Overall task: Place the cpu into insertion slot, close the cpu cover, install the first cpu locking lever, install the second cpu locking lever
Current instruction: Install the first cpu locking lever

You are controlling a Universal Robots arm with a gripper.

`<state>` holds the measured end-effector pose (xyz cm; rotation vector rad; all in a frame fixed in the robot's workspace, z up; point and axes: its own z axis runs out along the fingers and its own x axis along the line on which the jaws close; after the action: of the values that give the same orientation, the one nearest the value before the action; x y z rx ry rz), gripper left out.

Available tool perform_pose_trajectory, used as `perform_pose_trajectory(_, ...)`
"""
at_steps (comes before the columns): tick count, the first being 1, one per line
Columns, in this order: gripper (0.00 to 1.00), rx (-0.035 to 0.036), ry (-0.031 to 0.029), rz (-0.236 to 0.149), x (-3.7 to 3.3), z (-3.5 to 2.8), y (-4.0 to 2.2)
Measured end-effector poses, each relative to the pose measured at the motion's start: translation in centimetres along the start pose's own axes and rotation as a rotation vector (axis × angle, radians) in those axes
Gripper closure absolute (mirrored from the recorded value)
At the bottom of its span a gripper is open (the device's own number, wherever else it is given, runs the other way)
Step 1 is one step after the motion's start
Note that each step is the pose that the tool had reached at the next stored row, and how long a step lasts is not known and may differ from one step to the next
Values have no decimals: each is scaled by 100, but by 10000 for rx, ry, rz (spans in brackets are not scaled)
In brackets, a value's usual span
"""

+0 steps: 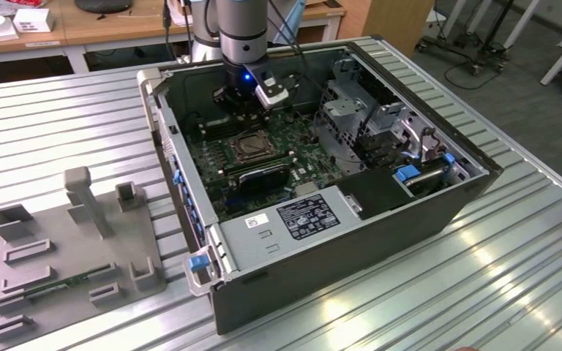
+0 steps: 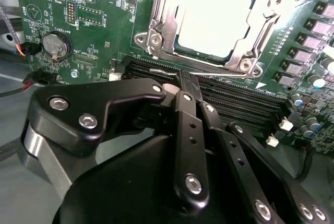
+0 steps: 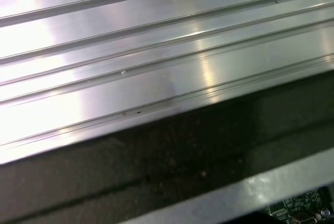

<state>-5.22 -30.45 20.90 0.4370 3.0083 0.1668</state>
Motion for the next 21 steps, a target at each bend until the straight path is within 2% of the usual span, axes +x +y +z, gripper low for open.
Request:
perform_pose_trajectory(6,89,0,-1,15,0,0,0)
perform_pose_trajectory(15,89,-81,-41,44,22,-3,-6)
perform_pose_trajectory(21,89,-81,-55,85,35,-4,-10)
